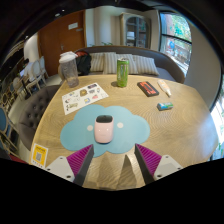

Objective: Arrange mouse

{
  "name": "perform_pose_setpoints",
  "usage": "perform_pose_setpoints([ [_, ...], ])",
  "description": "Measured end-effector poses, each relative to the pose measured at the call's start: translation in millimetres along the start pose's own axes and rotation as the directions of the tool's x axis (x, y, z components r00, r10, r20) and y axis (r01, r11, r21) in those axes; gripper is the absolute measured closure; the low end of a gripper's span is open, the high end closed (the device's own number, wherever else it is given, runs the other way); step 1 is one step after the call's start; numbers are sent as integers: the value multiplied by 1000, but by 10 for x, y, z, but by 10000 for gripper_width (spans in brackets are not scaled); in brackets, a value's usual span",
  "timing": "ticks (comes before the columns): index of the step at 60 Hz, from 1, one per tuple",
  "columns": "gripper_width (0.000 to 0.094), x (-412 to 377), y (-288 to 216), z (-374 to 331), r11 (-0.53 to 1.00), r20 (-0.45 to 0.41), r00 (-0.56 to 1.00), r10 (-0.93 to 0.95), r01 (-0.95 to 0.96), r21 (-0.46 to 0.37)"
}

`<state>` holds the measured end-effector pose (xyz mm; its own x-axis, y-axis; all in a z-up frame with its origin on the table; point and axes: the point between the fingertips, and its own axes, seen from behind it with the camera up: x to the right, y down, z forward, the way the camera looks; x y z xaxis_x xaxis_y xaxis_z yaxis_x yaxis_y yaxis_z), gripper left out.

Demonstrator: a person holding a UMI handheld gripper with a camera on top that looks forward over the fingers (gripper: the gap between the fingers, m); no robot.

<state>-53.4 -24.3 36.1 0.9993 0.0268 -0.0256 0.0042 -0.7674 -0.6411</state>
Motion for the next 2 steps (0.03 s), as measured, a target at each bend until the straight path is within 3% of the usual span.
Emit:
perform_pose_setpoints([
  [2, 87, 73, 134, -122, 1000, -9, 1000, 3, -3, -18],
])
